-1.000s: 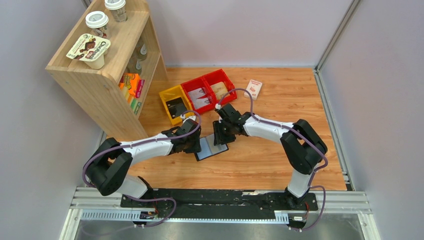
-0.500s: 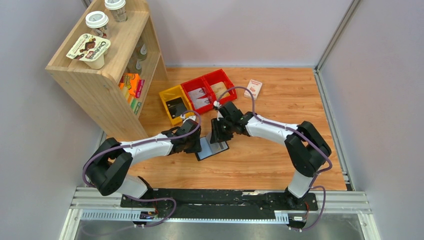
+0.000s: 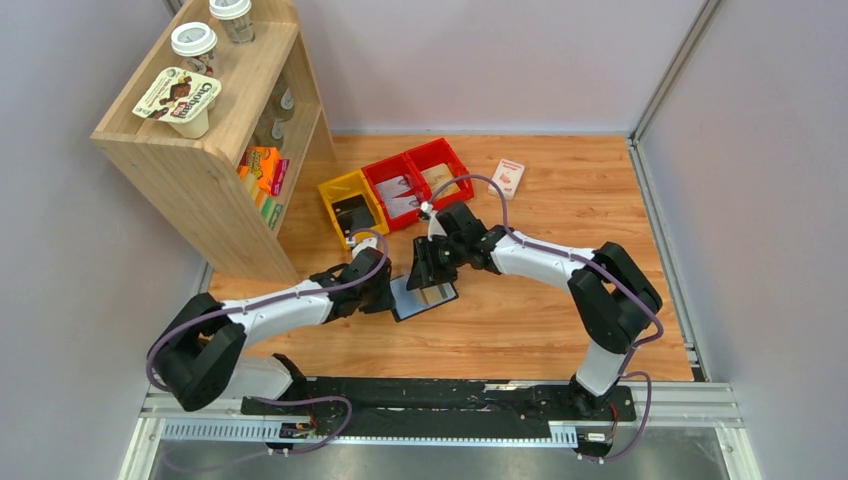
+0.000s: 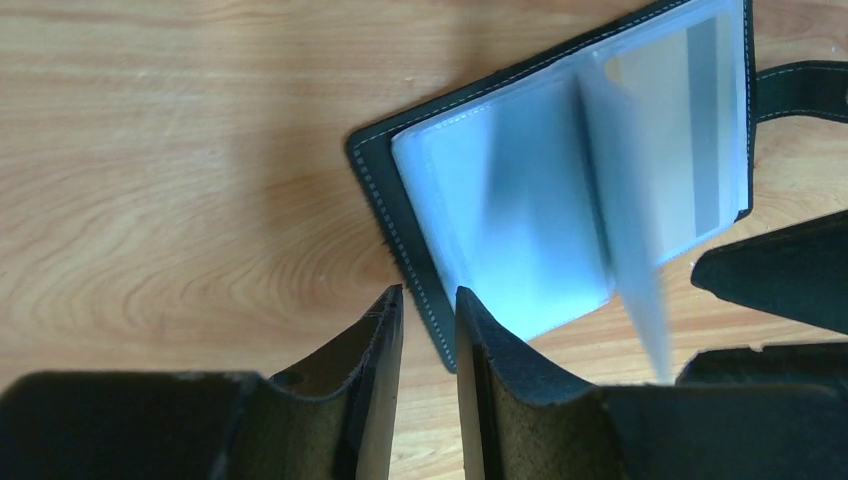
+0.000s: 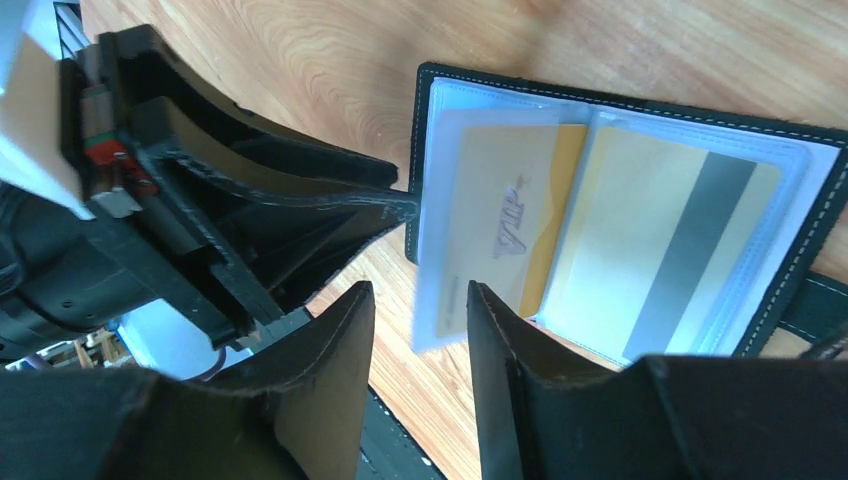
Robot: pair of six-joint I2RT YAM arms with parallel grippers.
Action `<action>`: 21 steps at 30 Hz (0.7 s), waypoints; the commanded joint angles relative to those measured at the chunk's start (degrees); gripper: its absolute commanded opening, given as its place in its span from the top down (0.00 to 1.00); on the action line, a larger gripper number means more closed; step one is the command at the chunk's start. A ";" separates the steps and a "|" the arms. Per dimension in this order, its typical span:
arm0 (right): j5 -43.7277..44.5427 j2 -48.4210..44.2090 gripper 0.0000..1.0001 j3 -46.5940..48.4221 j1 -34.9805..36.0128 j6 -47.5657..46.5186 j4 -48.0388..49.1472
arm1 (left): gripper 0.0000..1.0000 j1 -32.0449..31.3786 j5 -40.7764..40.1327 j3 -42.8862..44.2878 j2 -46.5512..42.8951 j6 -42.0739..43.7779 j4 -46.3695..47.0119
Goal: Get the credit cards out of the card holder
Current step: Remove the credit card from the card holder.
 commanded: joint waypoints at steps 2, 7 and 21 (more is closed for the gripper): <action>-1.94 1.99 0.58 0.39 0.37 1.23 1.80 | 0.66 -0.28 -4.56 -2.99 -7.11 -4.38 0.34; 0.70 2.34 0.59 0.48 0.37 0.96 0.40 | 0.65 -0.28 -5.26 -3.69 -9.14 -5.08 -0.45; -2.01 3.30 0.54 -2.69 -3.32 1.14 6.01 | 0.66 0.33 -1.31 -1.06 -7.22 -1.48 7.01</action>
